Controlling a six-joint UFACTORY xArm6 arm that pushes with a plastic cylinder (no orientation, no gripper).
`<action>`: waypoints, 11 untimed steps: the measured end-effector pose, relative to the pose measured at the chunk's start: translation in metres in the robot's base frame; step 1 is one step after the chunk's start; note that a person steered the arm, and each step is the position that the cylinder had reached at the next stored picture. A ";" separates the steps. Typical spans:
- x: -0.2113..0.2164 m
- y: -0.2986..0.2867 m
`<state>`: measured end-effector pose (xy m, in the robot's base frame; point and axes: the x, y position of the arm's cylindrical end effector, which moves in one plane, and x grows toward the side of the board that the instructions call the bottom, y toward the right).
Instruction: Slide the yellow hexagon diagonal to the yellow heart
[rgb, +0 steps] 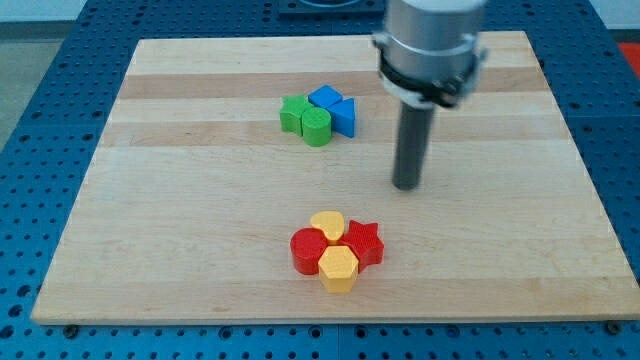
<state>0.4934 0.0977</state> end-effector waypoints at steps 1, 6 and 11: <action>0.065 0.012; 0.121 -0.088; 0.027 -0.163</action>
